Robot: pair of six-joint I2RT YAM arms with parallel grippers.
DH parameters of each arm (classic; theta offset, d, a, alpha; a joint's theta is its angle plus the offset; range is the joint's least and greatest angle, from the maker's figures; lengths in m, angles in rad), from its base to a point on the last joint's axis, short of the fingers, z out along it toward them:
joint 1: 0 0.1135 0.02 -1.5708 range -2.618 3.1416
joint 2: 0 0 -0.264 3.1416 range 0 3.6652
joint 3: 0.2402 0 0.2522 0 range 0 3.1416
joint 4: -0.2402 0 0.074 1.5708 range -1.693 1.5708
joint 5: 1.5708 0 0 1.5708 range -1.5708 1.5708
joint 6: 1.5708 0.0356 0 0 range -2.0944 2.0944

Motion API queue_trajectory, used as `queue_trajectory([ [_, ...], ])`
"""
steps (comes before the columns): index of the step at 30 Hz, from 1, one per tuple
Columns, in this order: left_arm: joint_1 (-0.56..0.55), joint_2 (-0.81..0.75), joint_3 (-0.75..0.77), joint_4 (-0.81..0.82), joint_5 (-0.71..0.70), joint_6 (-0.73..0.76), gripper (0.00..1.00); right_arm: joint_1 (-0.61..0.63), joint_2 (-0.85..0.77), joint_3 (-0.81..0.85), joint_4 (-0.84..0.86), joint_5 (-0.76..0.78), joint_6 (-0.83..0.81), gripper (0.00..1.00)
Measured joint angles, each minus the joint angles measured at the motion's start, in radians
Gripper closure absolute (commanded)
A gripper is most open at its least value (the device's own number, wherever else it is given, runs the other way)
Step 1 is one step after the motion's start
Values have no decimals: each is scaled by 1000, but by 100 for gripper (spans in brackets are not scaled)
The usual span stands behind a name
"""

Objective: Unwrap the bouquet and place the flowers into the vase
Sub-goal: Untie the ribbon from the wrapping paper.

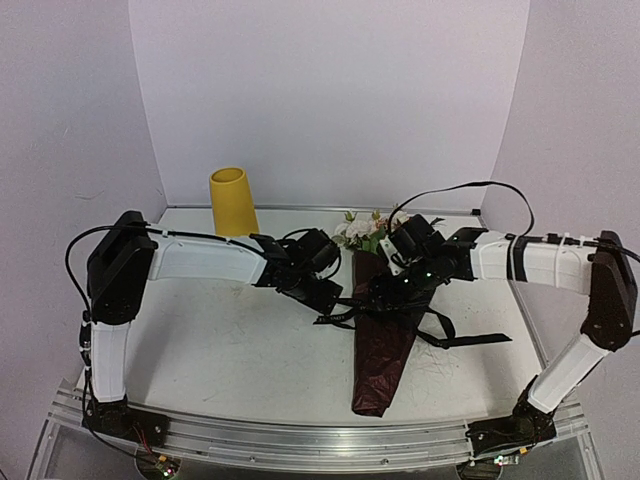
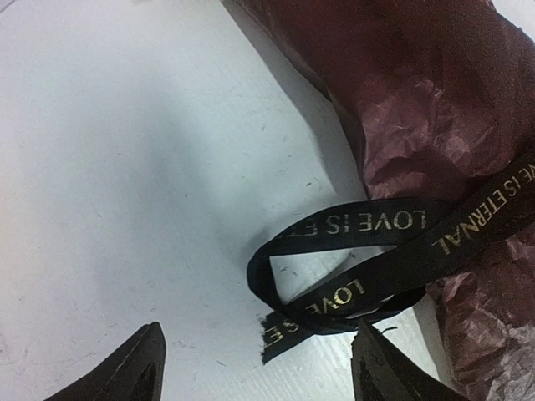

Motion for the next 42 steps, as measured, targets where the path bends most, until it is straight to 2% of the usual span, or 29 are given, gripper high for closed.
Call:
queue_trajectory([
  [5, 0, -49, -46, 0, -55, 4, 16, 23, 111, 91, -5, 33, 22, 33],
  [12, 0, -93, -102, 1, -112, 30, 16, 39, 261, 234, -57, 115, 42, 42],
  [15, 0, -99, -116, 0, -121, 39, 16, 39, 300, 267, -82, 140, 46, 47],
  [19, 0, -100, -128, -1, -131, 56, 16, 41, 338, 291, -104, 155, 50, 48],
  [23, 0, -100, -129, 0, -136, 70, 16, 43, 356, 295, -116, 159, 53, 54],
  [27, 1, -100, -129, 0, -136, 86, 16, 49, 385, 304, -122, 158, 65, 75],
  [32, 1, -100, -129, 0, -137, 105, 16, 54, 400, 311, -123, 159, 71, 77],
  [37, 1, -100, -129, 0, -137, 109, 17, 54, 379, 313, -134, 169, 71, 85],
  [42, 1, -100, -125, -1, -135, 109, 17, 54, 299, 288, -138, 187, 70, 84],
])
